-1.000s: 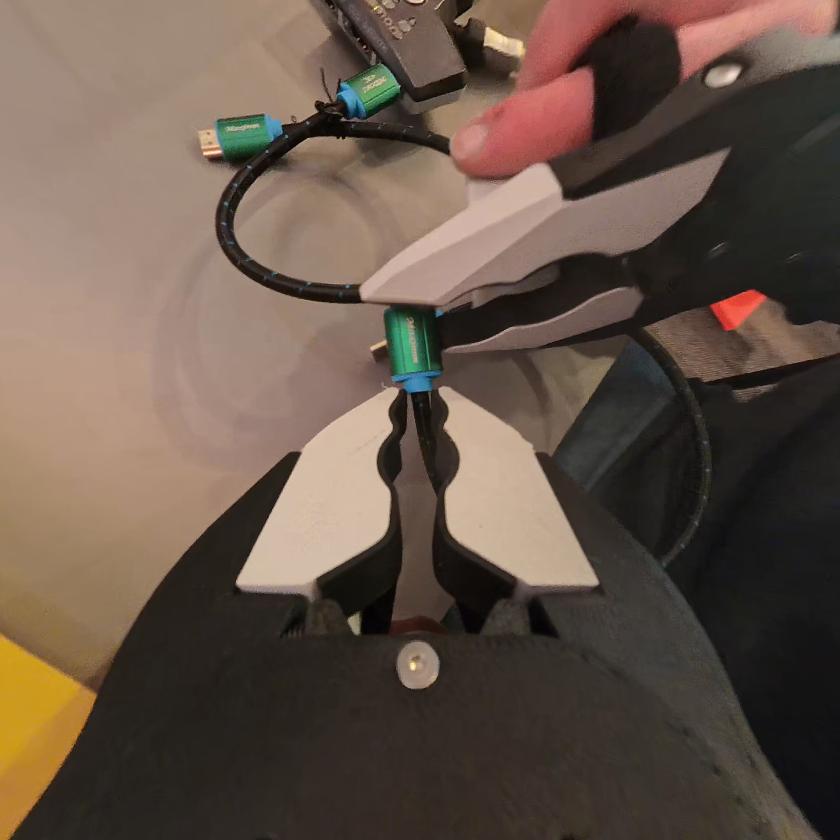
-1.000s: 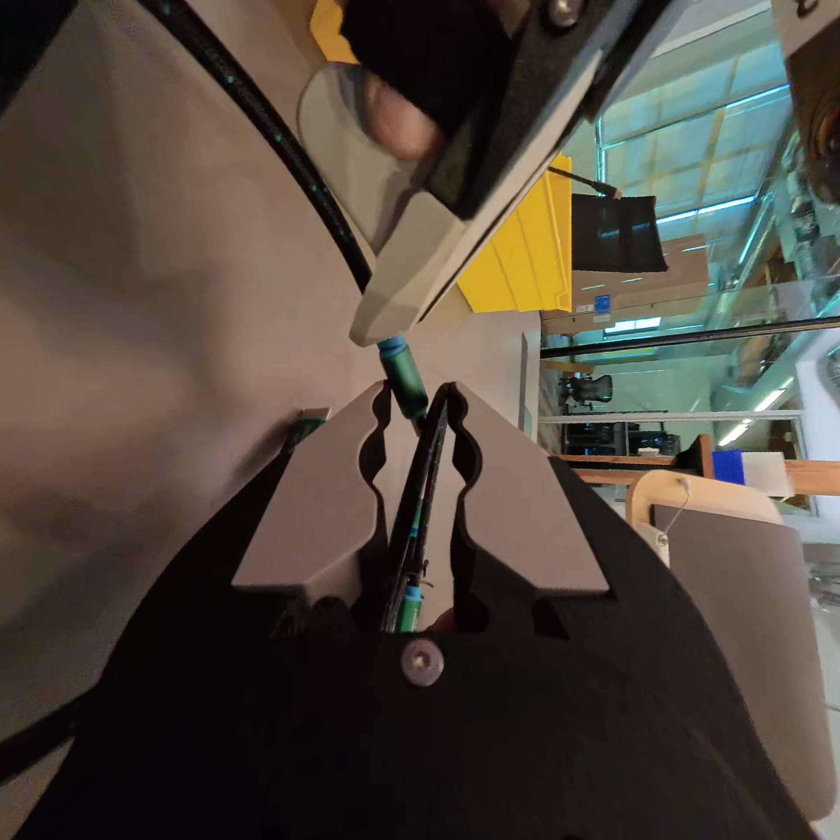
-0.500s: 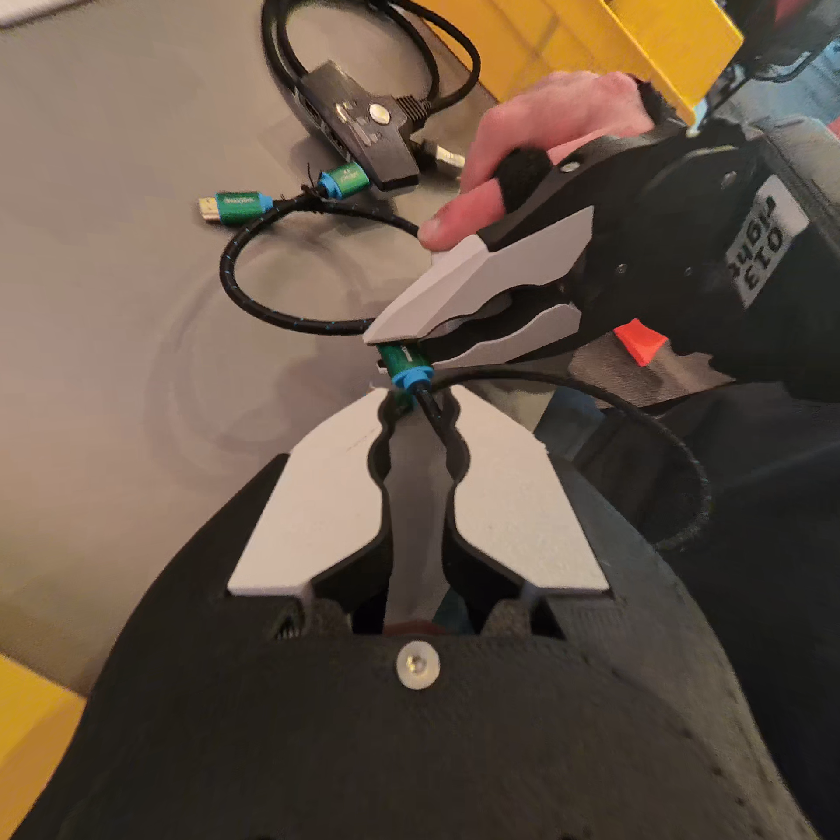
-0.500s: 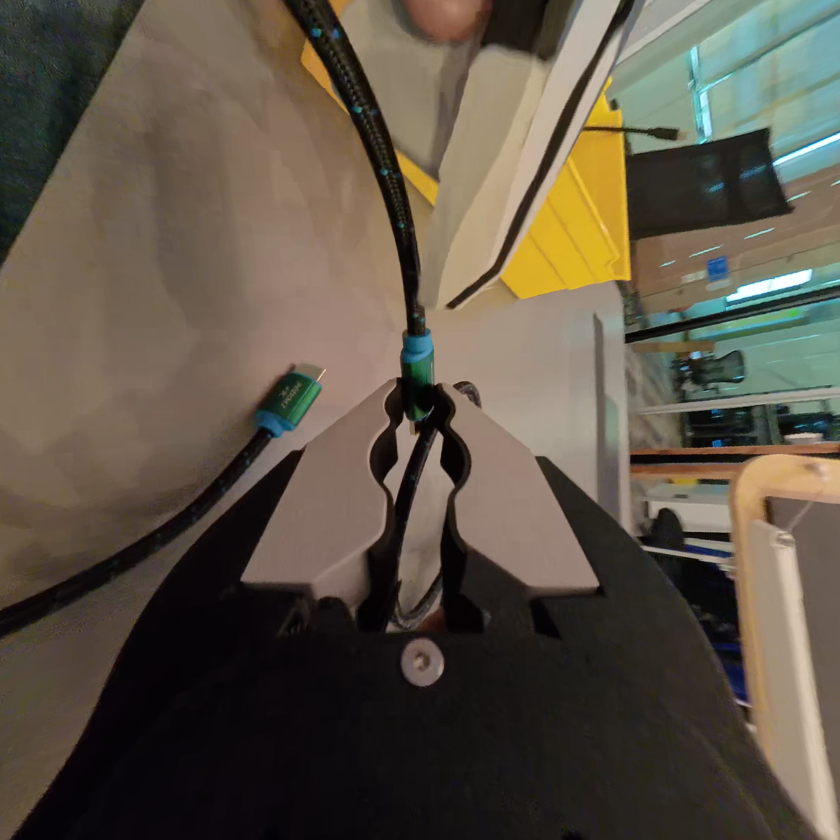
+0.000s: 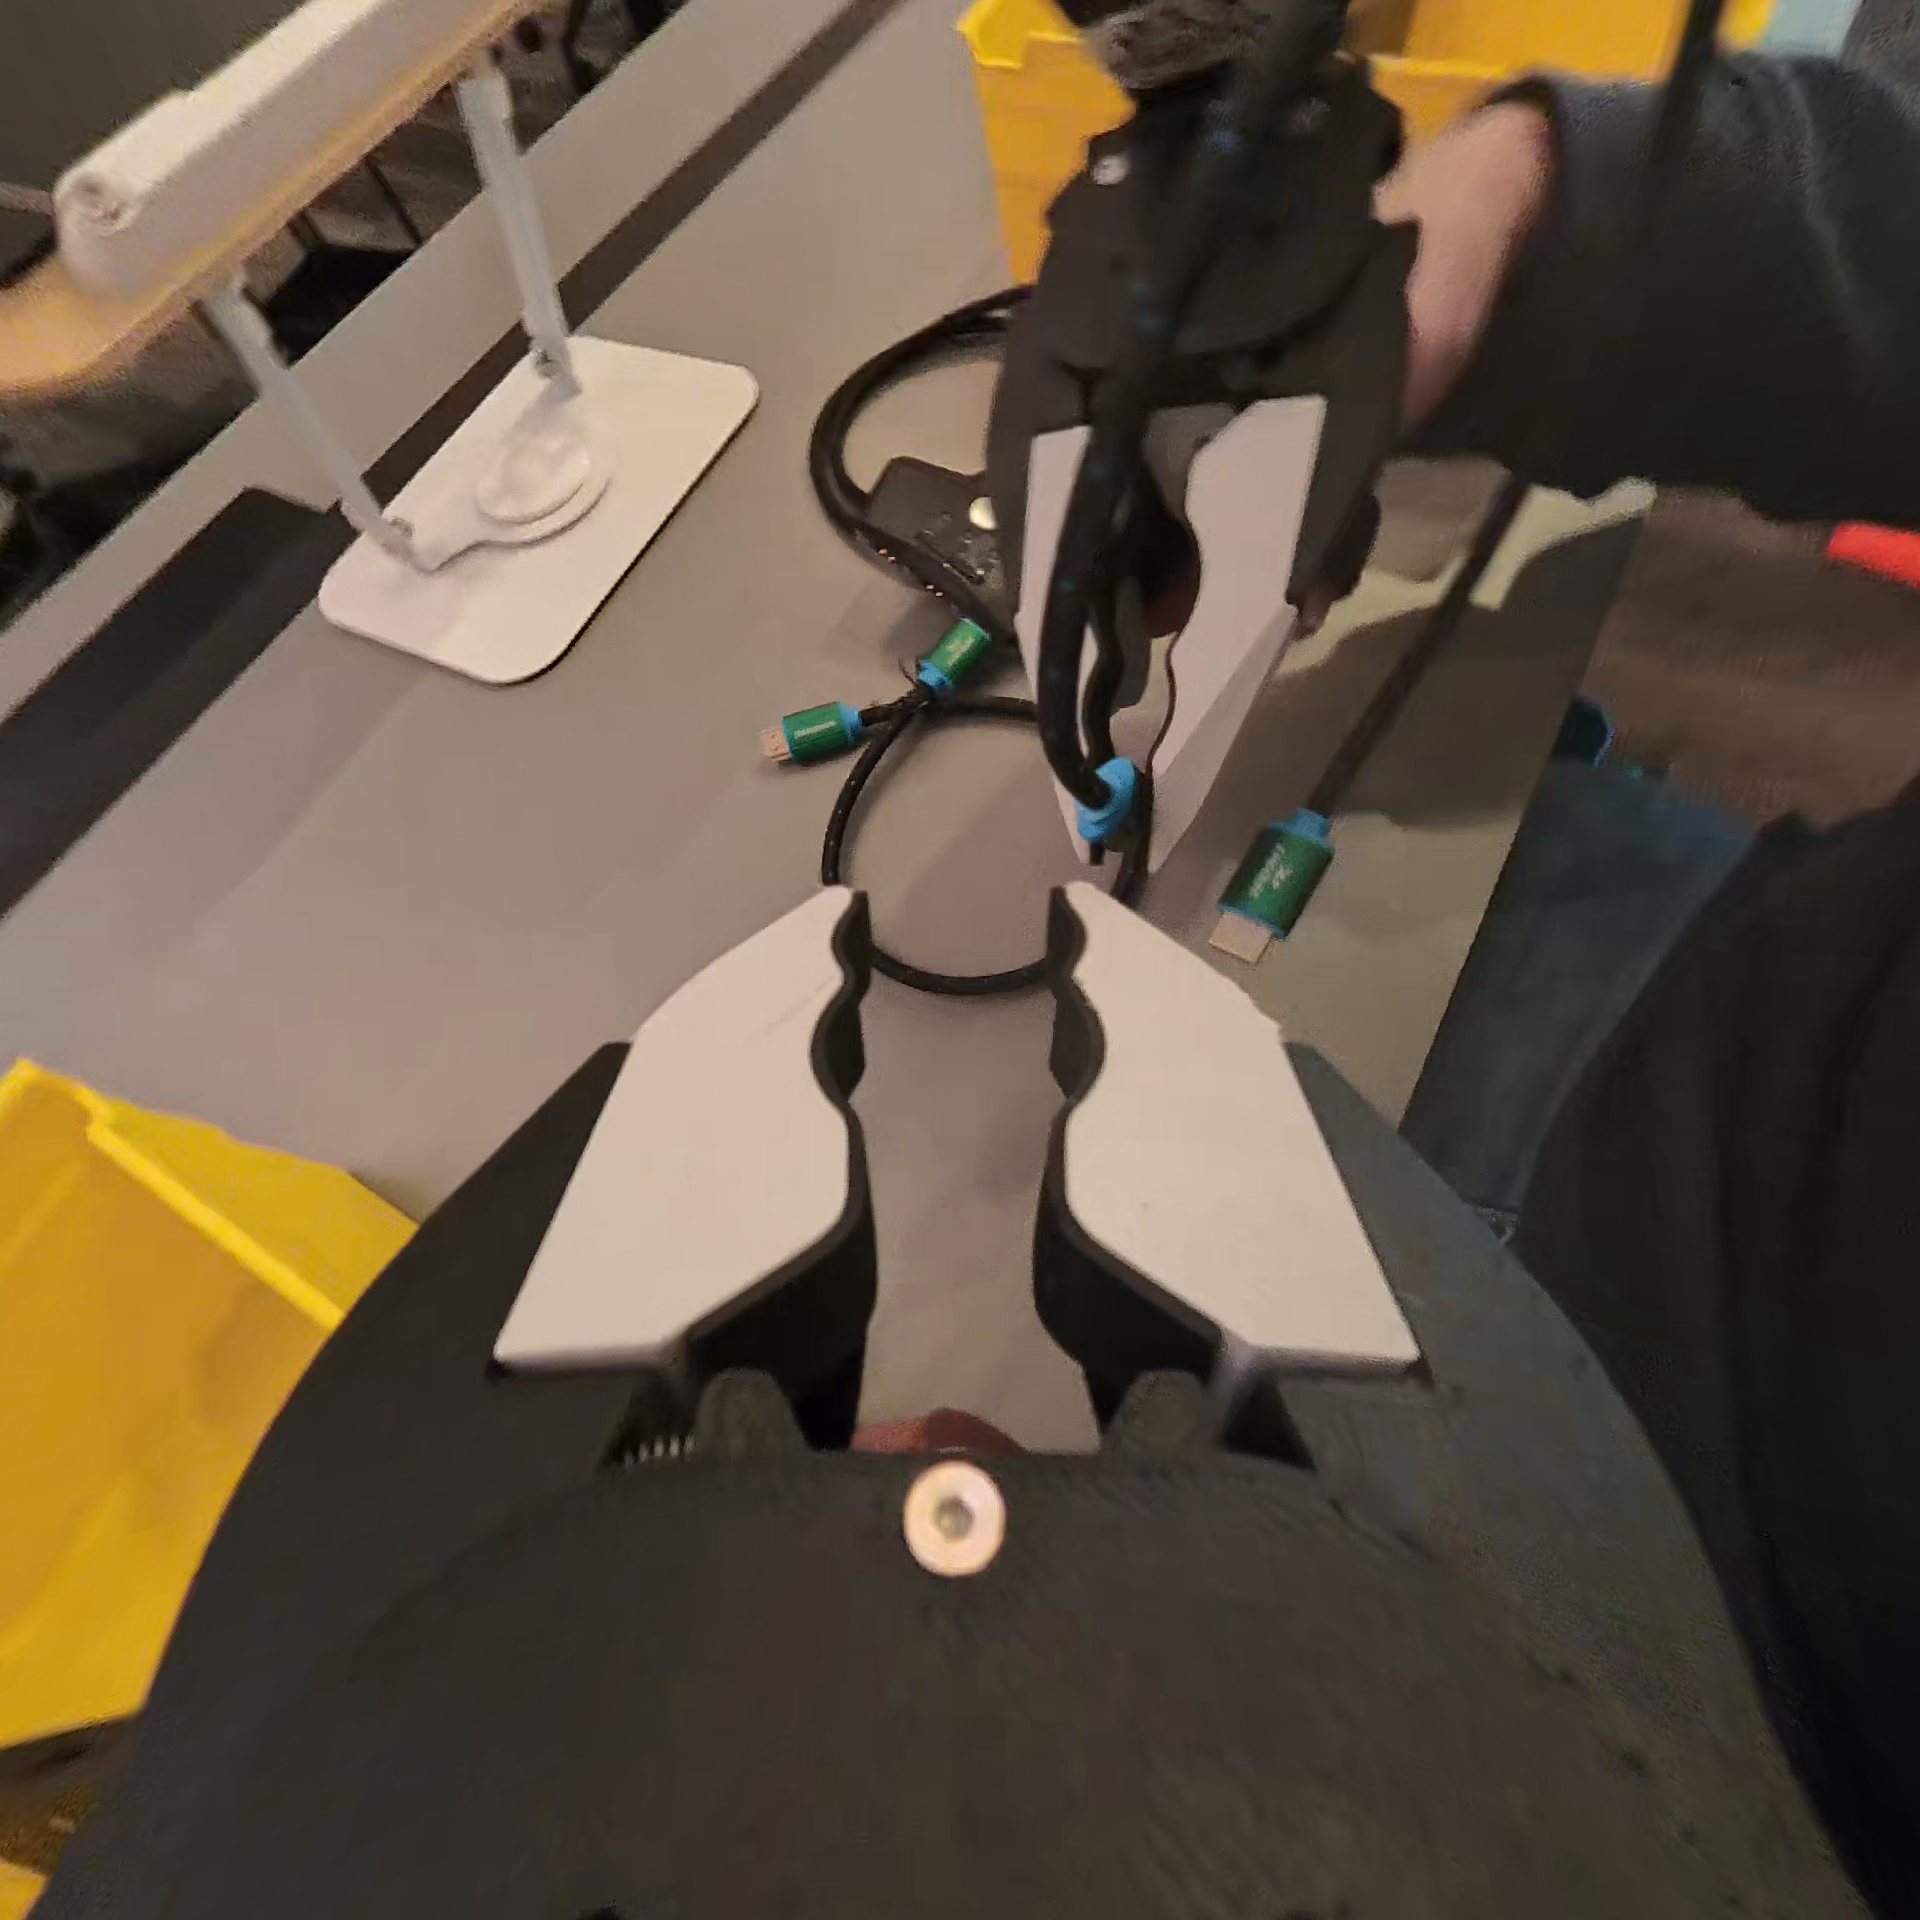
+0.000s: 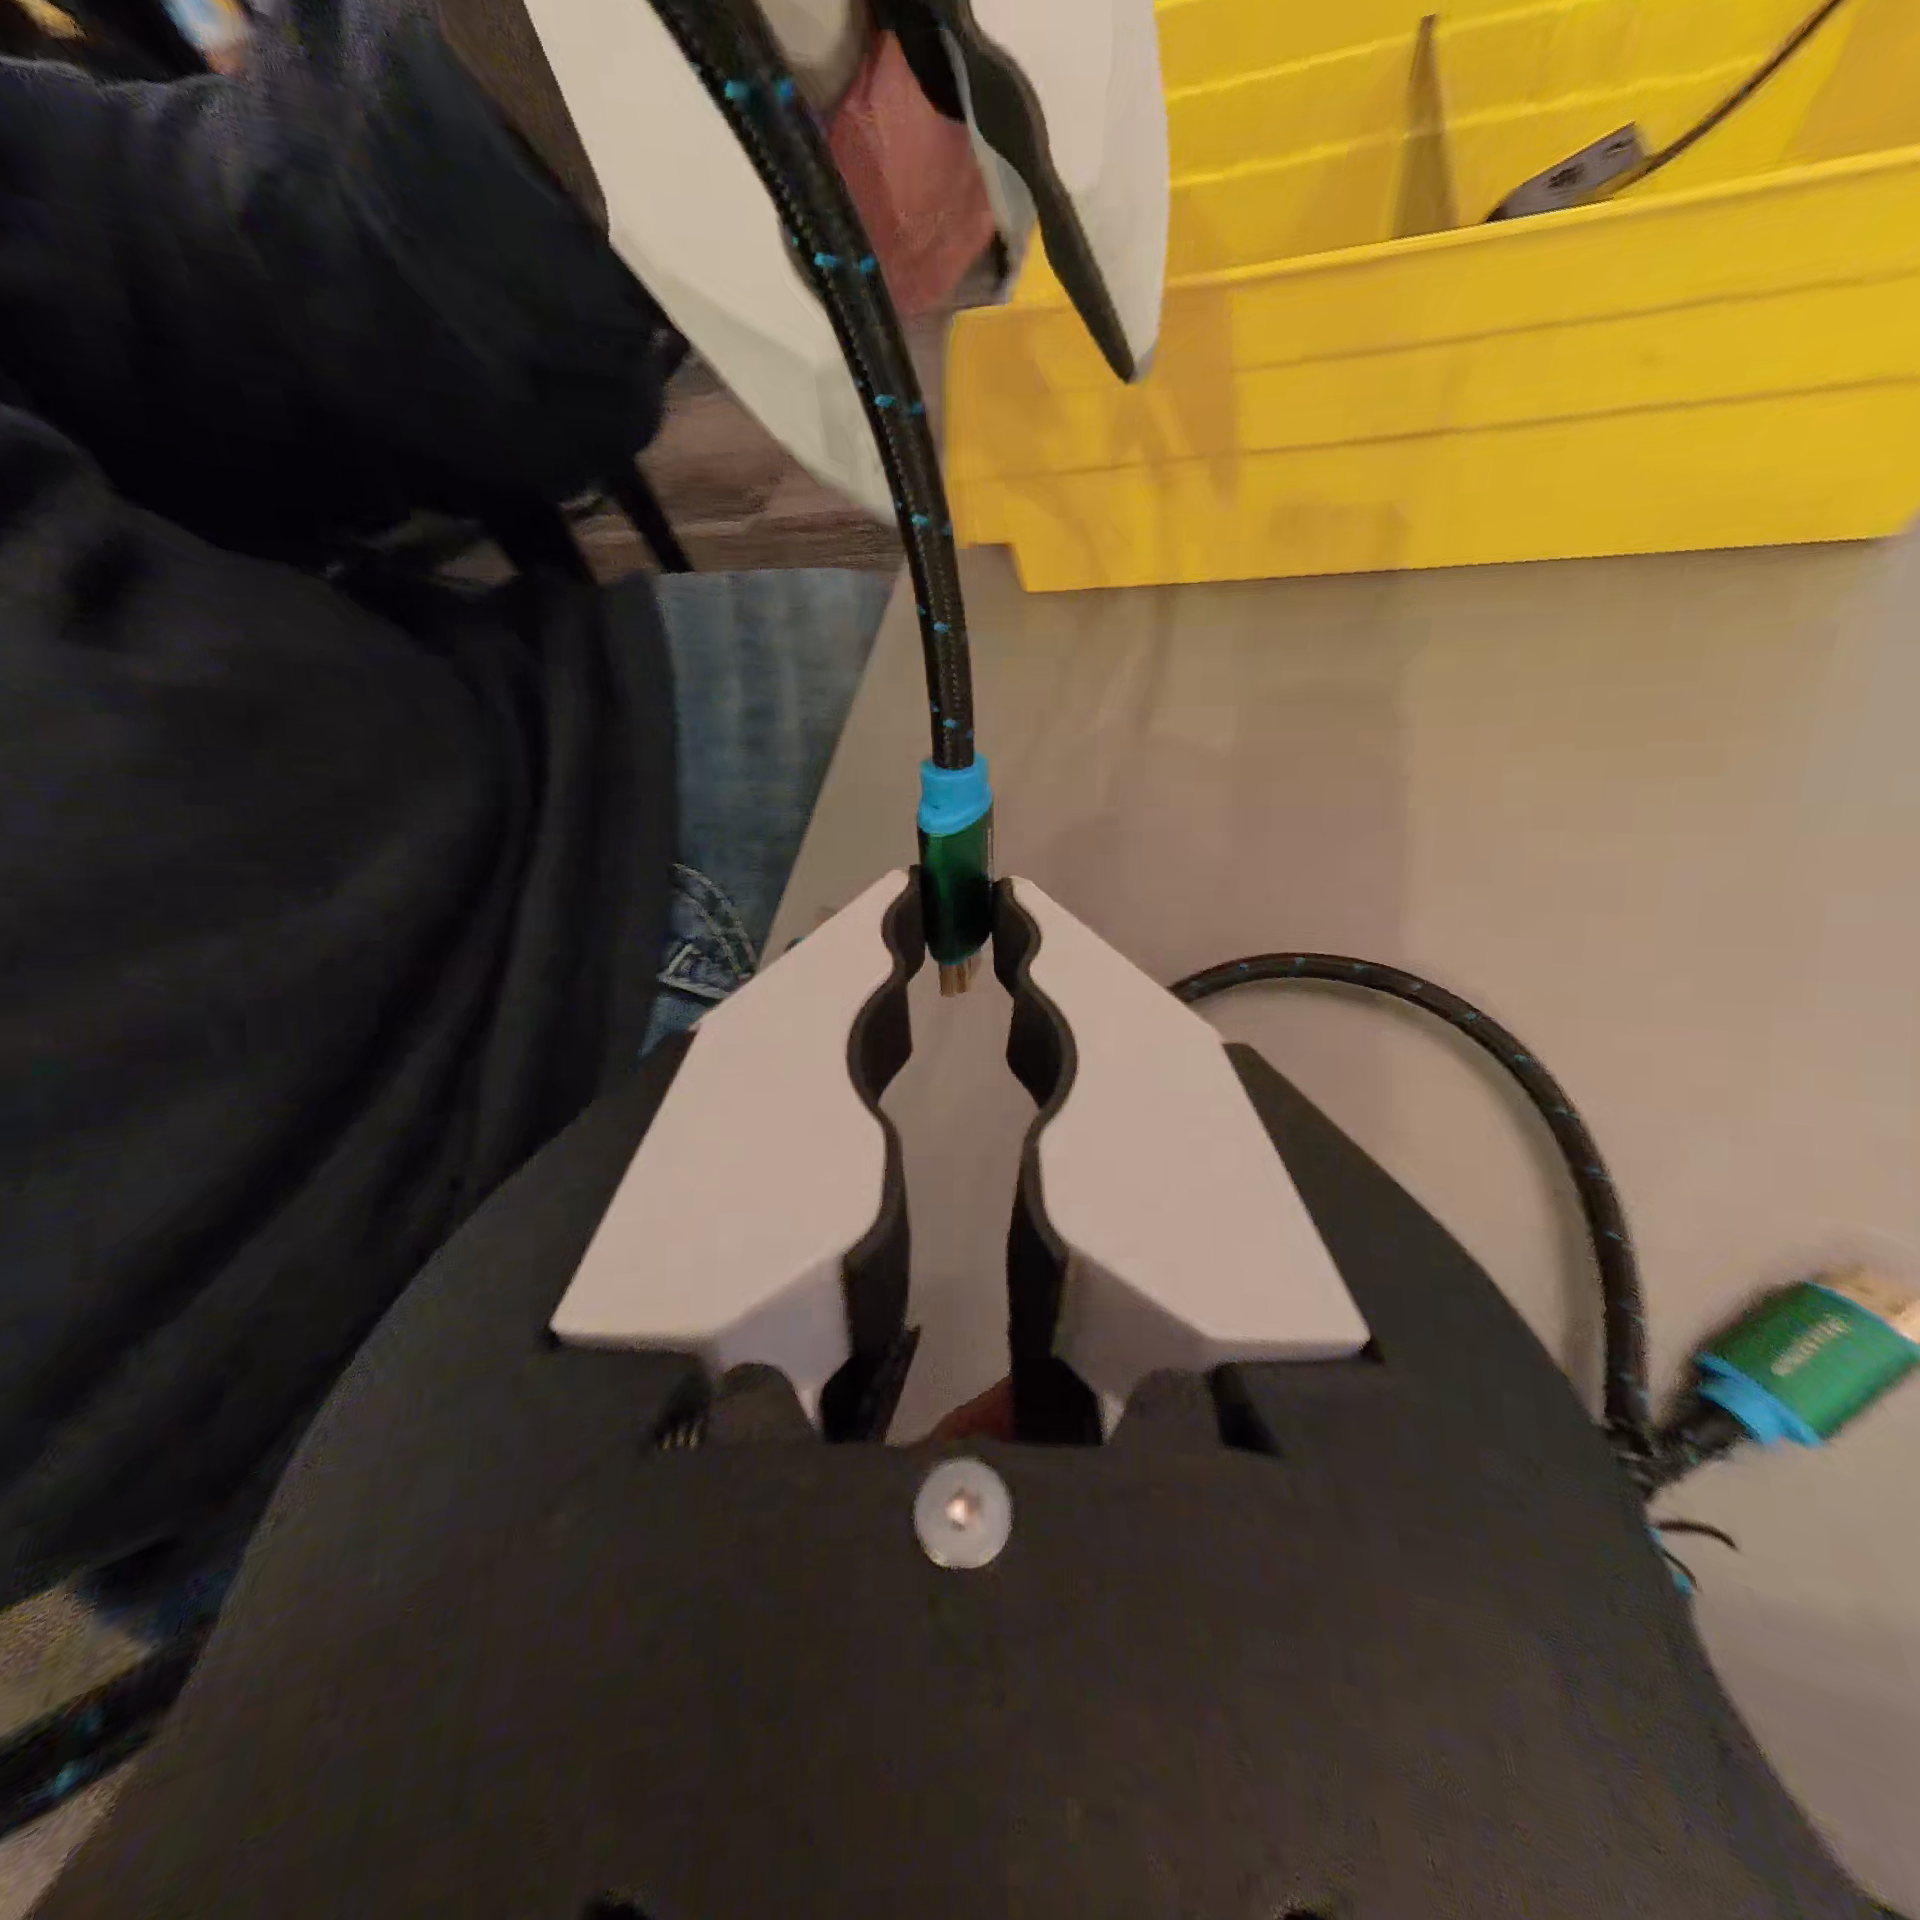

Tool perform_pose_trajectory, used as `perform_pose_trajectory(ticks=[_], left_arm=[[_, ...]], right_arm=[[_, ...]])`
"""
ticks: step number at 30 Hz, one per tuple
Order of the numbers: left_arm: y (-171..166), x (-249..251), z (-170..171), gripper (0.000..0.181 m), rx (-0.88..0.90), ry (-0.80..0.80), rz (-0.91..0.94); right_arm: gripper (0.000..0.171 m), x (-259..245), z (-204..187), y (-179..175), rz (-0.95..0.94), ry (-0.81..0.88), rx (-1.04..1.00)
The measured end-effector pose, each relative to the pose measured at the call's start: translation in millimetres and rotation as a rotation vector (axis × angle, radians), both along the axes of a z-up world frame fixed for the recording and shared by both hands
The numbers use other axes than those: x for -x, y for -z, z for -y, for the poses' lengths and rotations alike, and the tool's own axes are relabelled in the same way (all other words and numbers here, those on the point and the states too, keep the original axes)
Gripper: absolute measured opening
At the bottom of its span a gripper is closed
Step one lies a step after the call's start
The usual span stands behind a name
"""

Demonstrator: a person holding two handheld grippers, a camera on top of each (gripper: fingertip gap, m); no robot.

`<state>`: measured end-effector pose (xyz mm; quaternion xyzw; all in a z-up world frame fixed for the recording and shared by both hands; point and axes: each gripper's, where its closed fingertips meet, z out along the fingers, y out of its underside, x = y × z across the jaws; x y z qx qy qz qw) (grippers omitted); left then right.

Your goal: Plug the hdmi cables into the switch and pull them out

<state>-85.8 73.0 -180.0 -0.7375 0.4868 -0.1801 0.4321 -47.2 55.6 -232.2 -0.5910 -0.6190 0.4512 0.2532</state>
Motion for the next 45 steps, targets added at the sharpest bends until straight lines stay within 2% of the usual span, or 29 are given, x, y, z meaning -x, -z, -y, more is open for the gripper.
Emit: perform_pose_trajectory(ticks=[4,7,8,11,12,16,20,22,24,26,28,32,35,37,40,45], left_arm=[[4,-30,14,0.036,0.004,0.149,0.000],[10,-48,24,0.021,0.100,0.207,0.056],[13,-50,25,0.005,0.131,0.209,0.065],[15,-50,22,0.000,0.194,0.170,0.108],[15,-49,20,0.000,0.215,0.152,0.125],[7,-41,3,0.000,0.279,0.030,0.269],[-5,-30,-16,0.000,0.346,-0.086,0.451],[-9,-26,-23,0.000,0.373,-0.130,0.519],[-8,-24,-29,0.000,0.379,-0.176,0.537],[-10,-25,-33,0.000,0.383,-0.197,0.564],[-13,-27,-36,0.000,0.412,-0.211,0.613],[-17,-34,-39,0.000,0.447,-0.234,0.676],[-25,-39,-37,0.000,0.469,-0.231,0.736],[-32,-40,-35,0.000,0.497,-0.220,0.795],[-33,-39,-35,0.000,0.509,-0.229,0.822],[-38,-38,-34,0.000,0.524,-0.204,0.880]], right_arm=[[0.010,-1,15,5,0.036,-0.109,0.071],[0.010,2,21,7,0.064,-0.142,0.070],[0.010,1,23,8,0.074,-0.158,0.059],[0.013,2,20,10,0.076,-0.129,0.051],[0.020,2,15,9,0.067,-0.105,0.051],[0.038,-8,-17,-4,0.009,0.060,0.021],[0.028,-46,-88,-29,-0.015,0.459,-0.132],[0.024,-78,-116,-47,0.007,0.642,-0.326],[0.017,-99,-121,-78,-0.031,0.730,-0.517],[0.011,-98,-101,-108,-0.135,0.694,-0.642],[0.014,-80,-69,-117,-0.189,0.570,-0.678],[0.030,-34,-28,-86,-0.141,0.378,-0.745],[0.041,-18,-37,-50,-0.005,0.374,-0.865],[0.031,-12,-42,-40,0.000,0.386,-0.908],[0.018,-8,-43,-40,-0.058,0.407,-0.925],[0.017,-7,-34,-46,-0.160,0.373,-0.774]])
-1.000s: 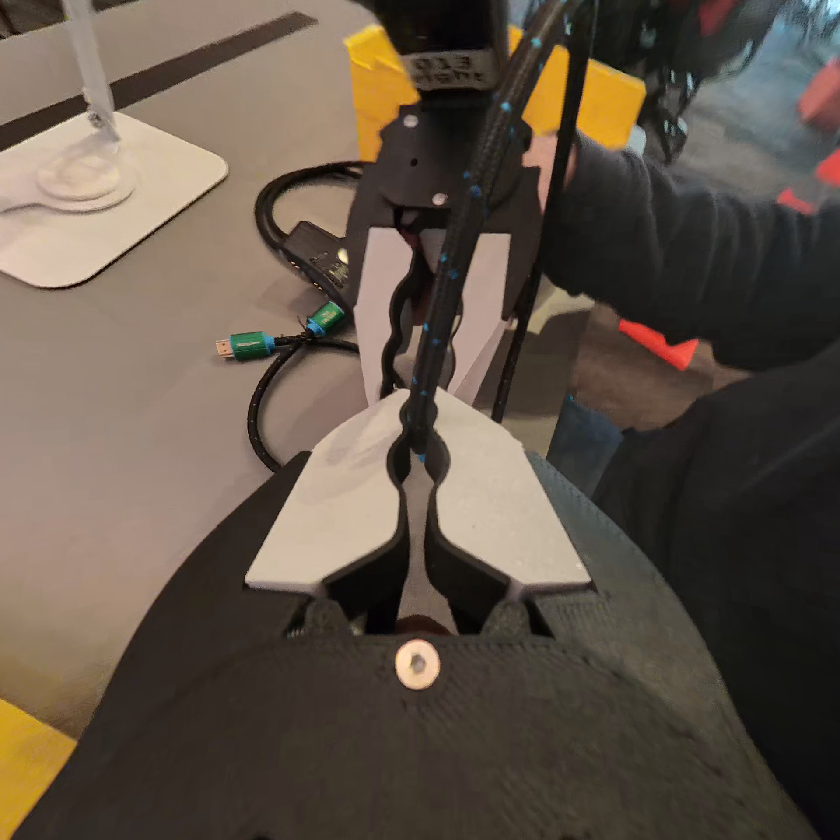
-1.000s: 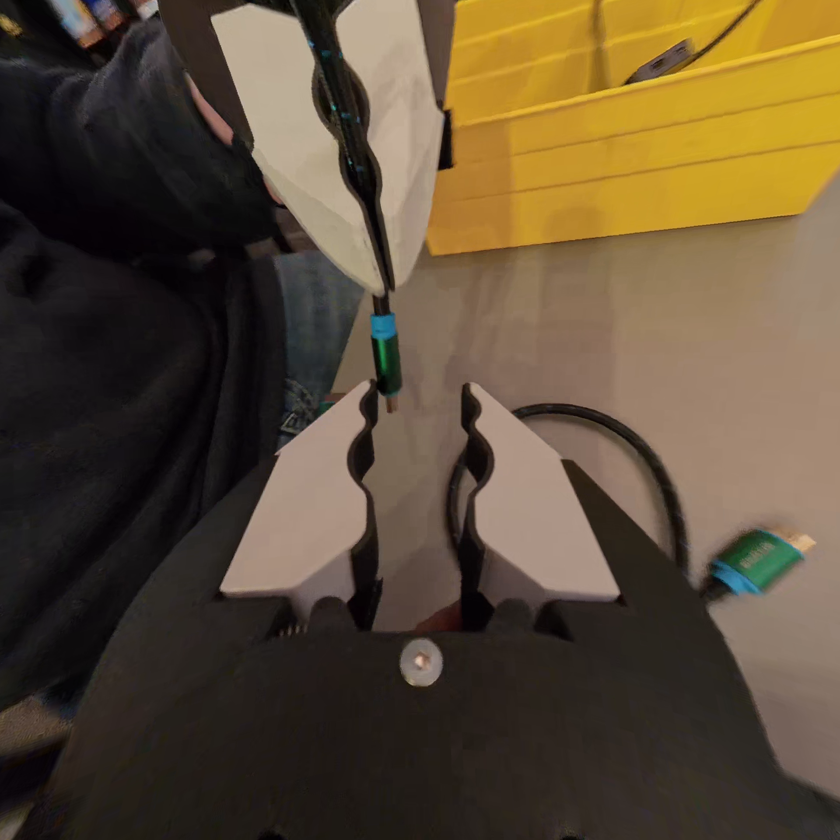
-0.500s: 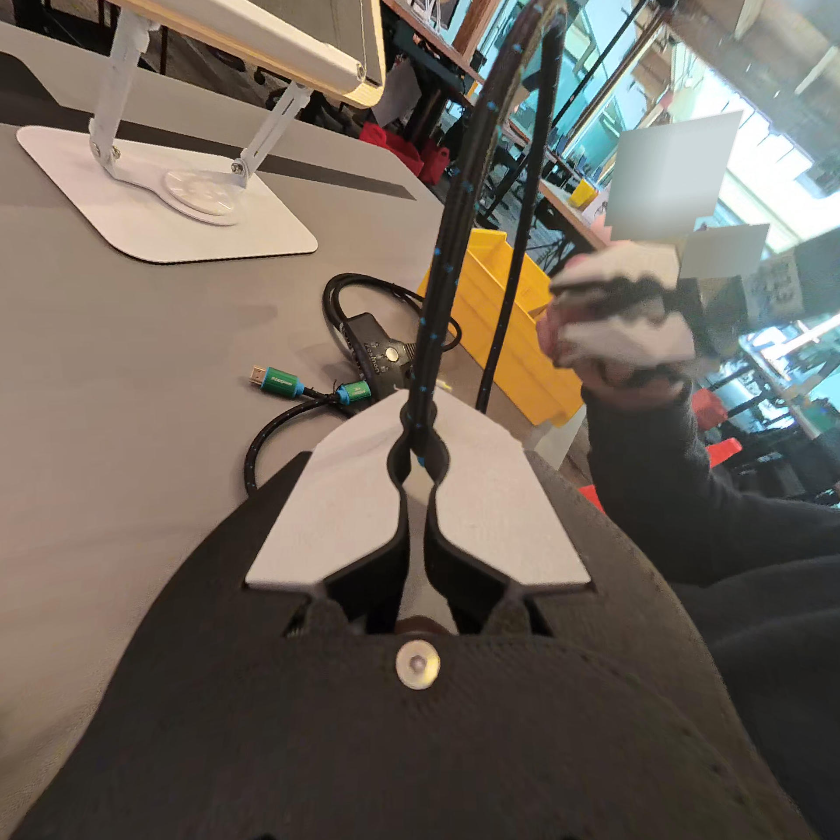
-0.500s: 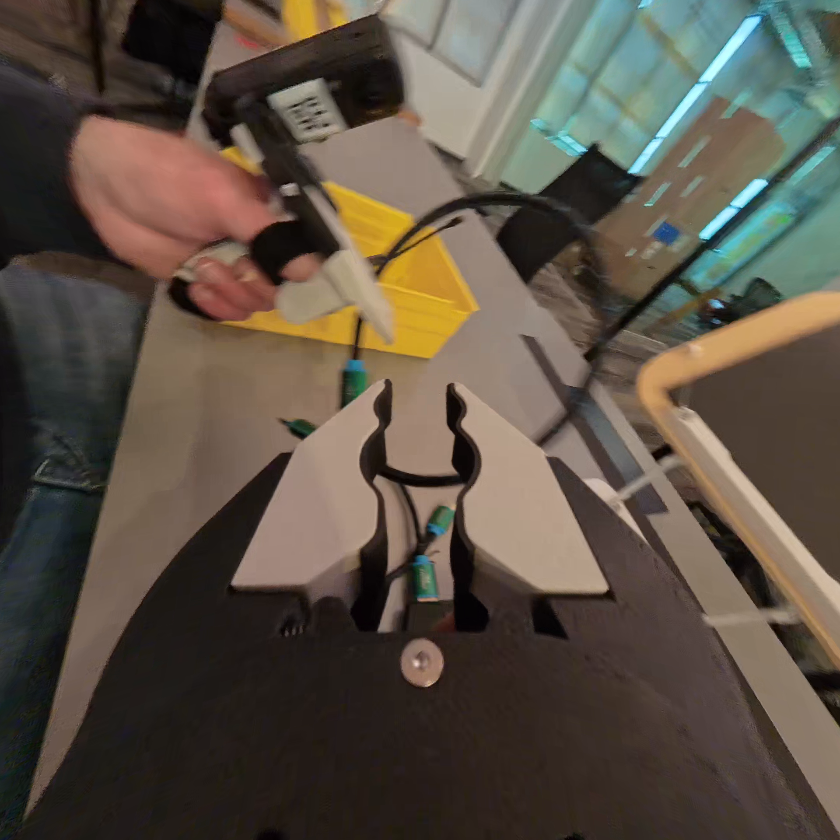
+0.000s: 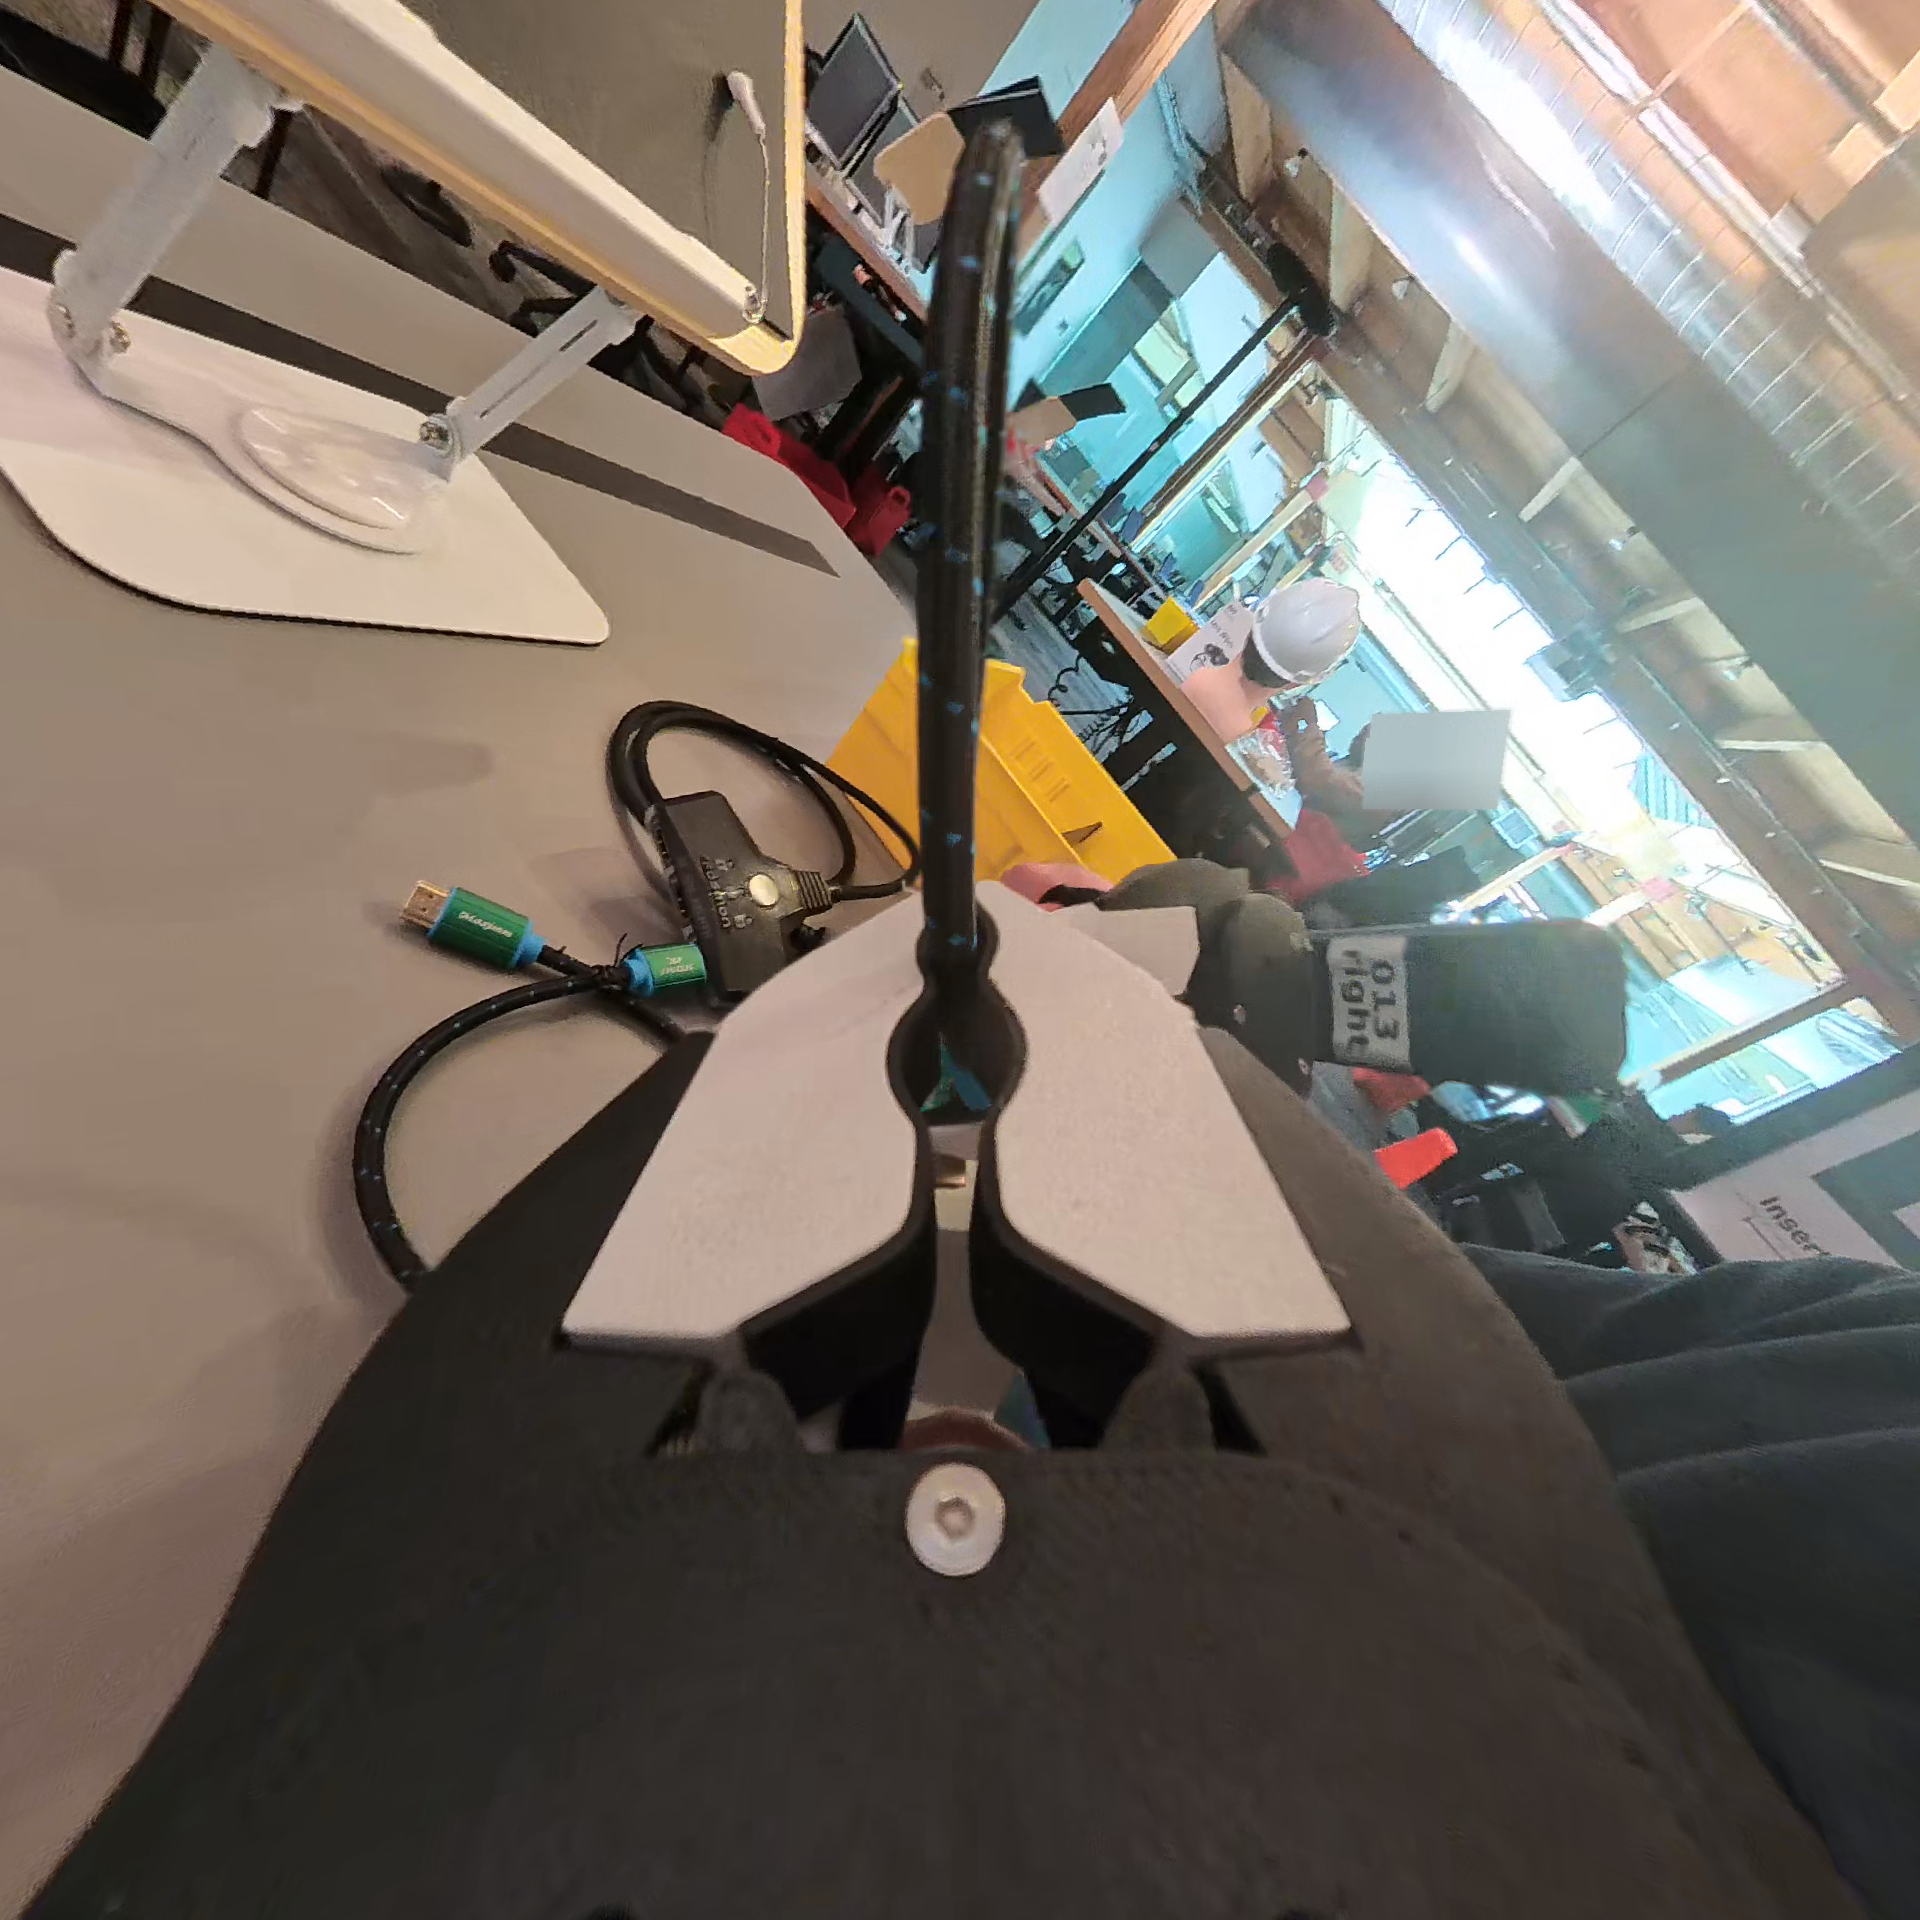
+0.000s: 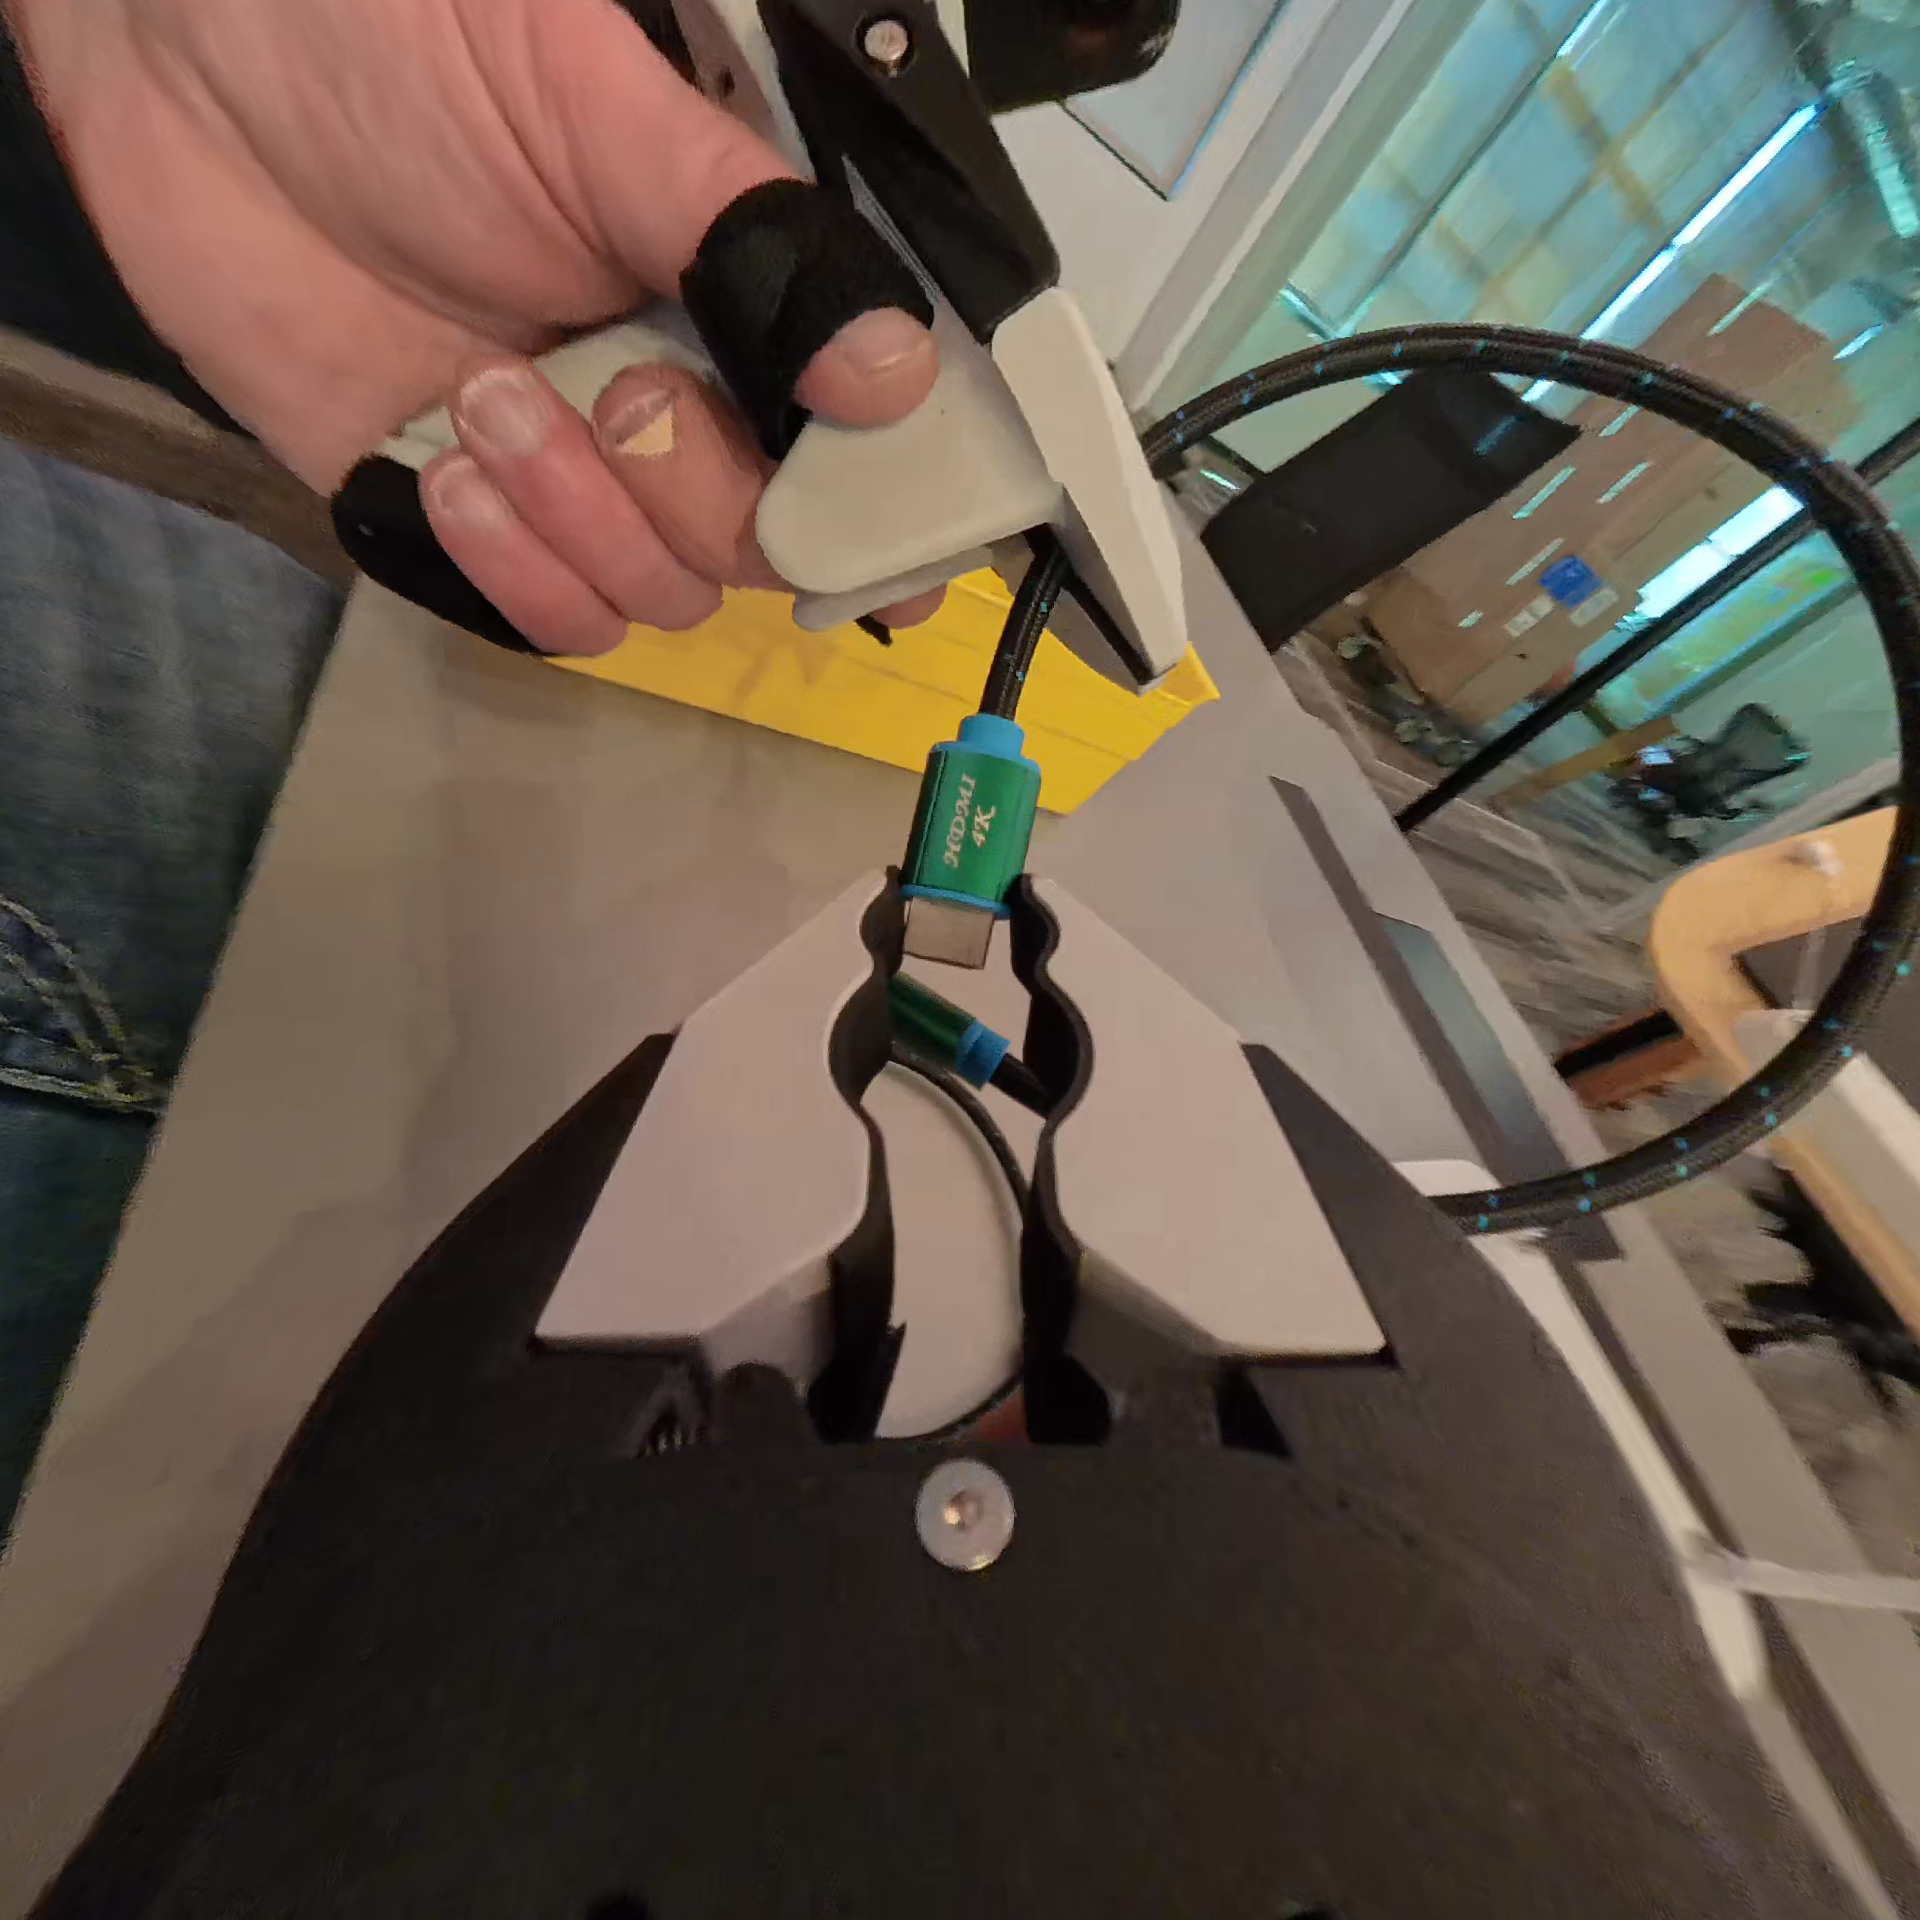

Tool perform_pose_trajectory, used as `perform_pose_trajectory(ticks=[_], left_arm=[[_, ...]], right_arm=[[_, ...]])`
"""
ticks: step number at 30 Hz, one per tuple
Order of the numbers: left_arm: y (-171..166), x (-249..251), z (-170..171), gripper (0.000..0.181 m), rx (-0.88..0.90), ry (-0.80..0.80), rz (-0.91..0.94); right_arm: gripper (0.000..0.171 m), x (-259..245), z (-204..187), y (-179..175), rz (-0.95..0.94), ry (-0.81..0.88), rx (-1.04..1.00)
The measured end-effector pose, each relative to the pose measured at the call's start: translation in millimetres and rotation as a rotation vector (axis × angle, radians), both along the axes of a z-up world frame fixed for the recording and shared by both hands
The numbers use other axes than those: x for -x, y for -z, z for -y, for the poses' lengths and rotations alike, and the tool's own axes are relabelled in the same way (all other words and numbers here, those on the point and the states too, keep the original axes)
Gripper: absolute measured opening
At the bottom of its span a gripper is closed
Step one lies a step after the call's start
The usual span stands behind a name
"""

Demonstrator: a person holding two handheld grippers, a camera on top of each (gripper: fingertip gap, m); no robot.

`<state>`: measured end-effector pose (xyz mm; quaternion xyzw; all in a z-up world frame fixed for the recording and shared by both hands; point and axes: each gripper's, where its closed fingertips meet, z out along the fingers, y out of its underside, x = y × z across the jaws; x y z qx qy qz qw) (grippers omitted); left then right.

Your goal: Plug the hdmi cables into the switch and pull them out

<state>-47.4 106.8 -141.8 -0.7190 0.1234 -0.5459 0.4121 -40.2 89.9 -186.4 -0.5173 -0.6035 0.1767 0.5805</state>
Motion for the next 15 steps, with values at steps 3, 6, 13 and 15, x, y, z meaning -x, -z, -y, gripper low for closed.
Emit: perform_pose_trajectory(ticks=[3,6,13,15], left_arm=[[-7,-5,6,0.000,-0.042,0.054,0.050],[-15,-12,18,0.012,-0.154,0.131,0.029],[-5,-38,53,0.036,-0.376,0.359,-0.228],[3,-43,61,0.033,-0.435,0.406,-0.339]], right_arm=[[0.017,-1,8,-4,-0.043,-0.089,0.108],[0.017,-6,19,-10,-0.064,-0.195,0.196],[0.018,-24,41,-10,0.054,-0.399,0.316],[0.017,-28,46,-13,0.072,-0.442,0.339]])
